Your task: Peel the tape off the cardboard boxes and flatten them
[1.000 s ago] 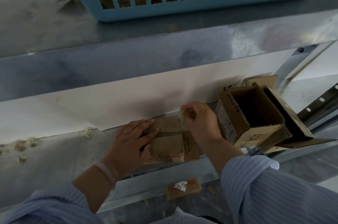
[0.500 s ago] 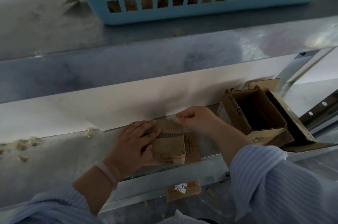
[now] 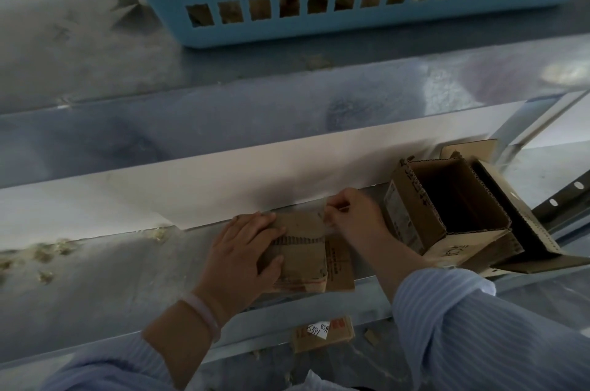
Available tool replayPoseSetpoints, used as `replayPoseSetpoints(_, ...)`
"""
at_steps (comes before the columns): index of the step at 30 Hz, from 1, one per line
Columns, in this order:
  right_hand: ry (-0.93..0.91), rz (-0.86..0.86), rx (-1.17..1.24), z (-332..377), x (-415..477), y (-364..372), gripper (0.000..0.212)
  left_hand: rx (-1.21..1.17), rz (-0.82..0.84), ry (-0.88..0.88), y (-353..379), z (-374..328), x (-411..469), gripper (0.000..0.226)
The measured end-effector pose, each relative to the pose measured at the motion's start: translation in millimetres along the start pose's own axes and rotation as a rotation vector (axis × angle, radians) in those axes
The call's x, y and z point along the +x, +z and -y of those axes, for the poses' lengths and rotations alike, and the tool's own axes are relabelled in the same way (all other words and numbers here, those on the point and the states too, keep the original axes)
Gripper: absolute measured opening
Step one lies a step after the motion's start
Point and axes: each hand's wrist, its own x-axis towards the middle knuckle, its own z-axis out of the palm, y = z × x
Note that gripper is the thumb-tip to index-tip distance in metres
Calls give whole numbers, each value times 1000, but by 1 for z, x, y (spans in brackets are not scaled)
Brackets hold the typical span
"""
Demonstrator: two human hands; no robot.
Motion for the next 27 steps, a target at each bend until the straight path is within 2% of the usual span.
replayPoseSetpoints(2, -36, 10, -21, -3, -4, 0, 9, -4, -4, -6, -1, 0, 1, 44)
replayPoseSetpoints(6, 194, 119, 521, -5, -9, -4, 11, -7, -14, -4, -1, 0, 1, 44)
replayPoseSetpoints(7, 218, 143, 564, -7, -8, -5, 9, -10, -14, -2, 0, 0, 0, 44)
replayPoseSetpoints(12, 395, 318, 817, -11, -2, -4, 31, -10, -8, -6, 0, 0, 1, 45)
replayPoseSetpoints(15, 378, 420, 702, -10, -1, -8, 25, -21, -7, -8, 0, 0, 1, 45)
replayPoseSetpoints(17, 320, 417, 581, -11, 0, -8, 18, -24, 2, -10, -1, 0, 1, 45)
replayPoseSetpoints(20, 272, 277, 412, -16, 5, 0, 17, -26, 11, -15, -2, 0, 2, 45)
replayPoseSetpoints(25, 147, 15, -69, -20, 10, 12, 21, -32, 21, -20, -3, -1, 2, 45)
replayPoseSetpoints(27, 88, -80, -128, -19, 11, 6, 17, -34, 22, -26, -3, -2, 3, 45)
